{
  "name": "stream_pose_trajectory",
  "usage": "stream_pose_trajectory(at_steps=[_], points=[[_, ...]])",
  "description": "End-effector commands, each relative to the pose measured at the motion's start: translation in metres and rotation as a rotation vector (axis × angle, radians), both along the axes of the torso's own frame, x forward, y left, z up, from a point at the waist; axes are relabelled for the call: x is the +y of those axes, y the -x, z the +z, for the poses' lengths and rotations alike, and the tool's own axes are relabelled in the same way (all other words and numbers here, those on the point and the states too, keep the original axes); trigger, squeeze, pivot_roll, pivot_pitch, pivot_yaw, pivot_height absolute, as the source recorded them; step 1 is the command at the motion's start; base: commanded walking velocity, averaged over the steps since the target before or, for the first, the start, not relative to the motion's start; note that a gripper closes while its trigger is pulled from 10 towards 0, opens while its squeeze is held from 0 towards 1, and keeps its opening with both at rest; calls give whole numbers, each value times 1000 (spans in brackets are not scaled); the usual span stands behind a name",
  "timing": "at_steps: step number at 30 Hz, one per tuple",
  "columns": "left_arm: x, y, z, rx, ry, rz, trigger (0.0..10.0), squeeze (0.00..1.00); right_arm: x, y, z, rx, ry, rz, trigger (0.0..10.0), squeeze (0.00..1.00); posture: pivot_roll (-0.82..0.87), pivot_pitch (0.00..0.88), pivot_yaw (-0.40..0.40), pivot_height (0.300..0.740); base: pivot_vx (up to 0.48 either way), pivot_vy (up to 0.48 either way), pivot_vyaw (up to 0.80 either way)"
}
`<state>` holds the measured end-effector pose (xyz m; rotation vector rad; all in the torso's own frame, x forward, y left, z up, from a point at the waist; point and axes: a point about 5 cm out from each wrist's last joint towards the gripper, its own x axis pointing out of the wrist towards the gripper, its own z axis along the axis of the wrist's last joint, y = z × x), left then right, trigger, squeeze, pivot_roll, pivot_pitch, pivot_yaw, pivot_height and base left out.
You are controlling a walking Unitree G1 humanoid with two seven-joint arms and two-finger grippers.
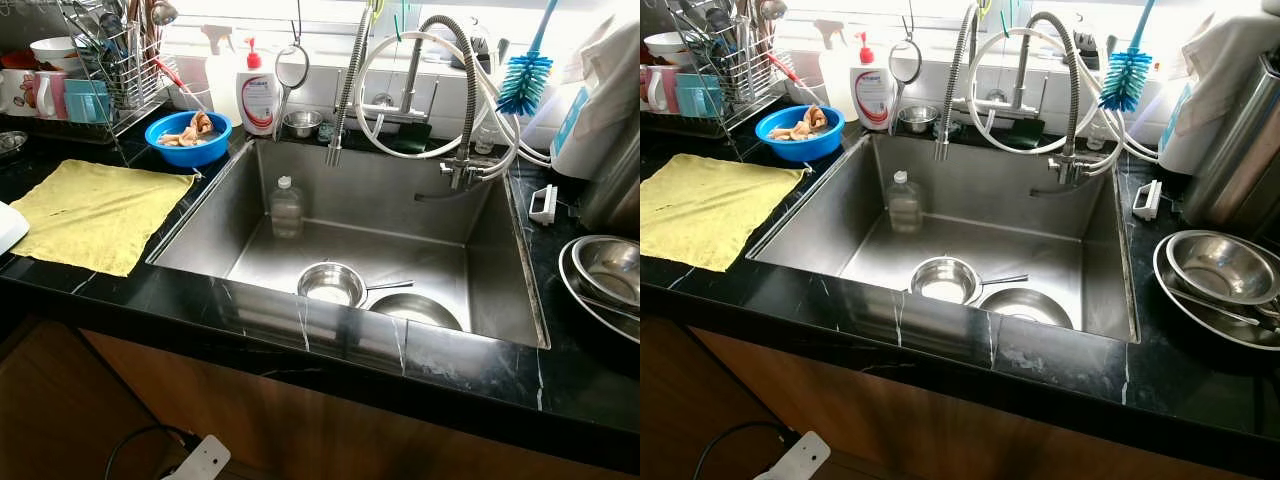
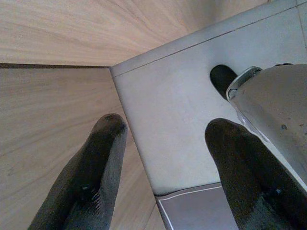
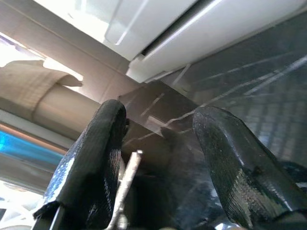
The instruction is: Kitchen organization
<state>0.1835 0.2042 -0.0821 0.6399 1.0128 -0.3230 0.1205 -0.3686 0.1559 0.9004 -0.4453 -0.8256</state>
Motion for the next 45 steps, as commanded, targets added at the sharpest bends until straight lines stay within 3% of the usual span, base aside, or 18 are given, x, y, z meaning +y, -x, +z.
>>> stream_pose_trajectory(at_steps=[1,4,18,23,24,25,26,27,28,29,30,31,32,35,36,37,45], points=[[3,-1,1,-1,-6,-1,10000,0,-2,-1,-1,-3,-15,-7,10000,0,-63,0,-9,740,0,0,0],[3,-1,1,-1,-8,-5,10000,0,-4,-5,-3,-7,-57,-2,10000,0,-65,0,-9,740,0,0,0],[3,0,1,0,-10,-10,10000,0,-10,-27,9,-4,-20,65,10000,0,-57,0,-19,740,0,0,0],[2,0,1,-1,-8,-10,10000,0,-9,-30,2,32,-43,72,10000,0,-58,0,-18,740,0,0,0],[2,-1,1,-1,-8,-9,10000,0,-8,-31,1,38,-46,78,7098,0,-57,0,-18,740,0,0,0],[2,-1,1,-2,-8,-8,10000,0,-7,-32,0,46,-46,84,7098,0,-57,0,-18,740,0,0,0],[2,-1,1,-3,-8,-6,10000,0,-6,-33,0,43,-44,85,2980,0,-55,0,-19,740,0,0,0],[2,-1,1,-3,-8,-5,10000,0,-5,-33,0,42,-43,85,1961,0,-54,0,-20,740,0,0,0],[2,-1,1,-4,-7,-4,10000,0,-5,-34,0,42,-44,85,2353,0,-54,0,-20,740,0,0,0],[2,-1,1,-4,-7,-3,10000,0,-5,-34,-1,43,-45,84,3804,0,-54,0,-20,740,0,0,0],[2,-1,1,-4,-7,-2,10000,0,-5,-34,-1,45,-46,83,3804,0,-54,0,-20,740,0,0,0],[2,-1,1,-5,-6,-1,10000,0,-5,-34,-2,54,-48,82,4784,0,-54,0,-21,740,0,0,0],[2,-2,1,-5,-6,0,10000,0,-6,-34,-3,63,-53,79,10000,0,-50,0,-22,740,0,0,0],[2,-2,1,-6,-5,6,10000,0,-6,-35,-3,66,-43,86,10000,0,-50,0,-23,740,0,0,0],[2,-2,1,-7,-5,7,10000,0,-5,-36,-2,61,-41,88,4392,0,-49,0,-24,740,0,0,0],[2,-2,1,-8,-5,8,10000,0,-5,-37,-1,57,-40,90,0,0,-48,0,-24,740,0,0,0],[2,-2,1,-10,-5,11,10000,0,-2,-40,-2,56,-40,99,0,0,-46,0,-24,740,0,0,0]])
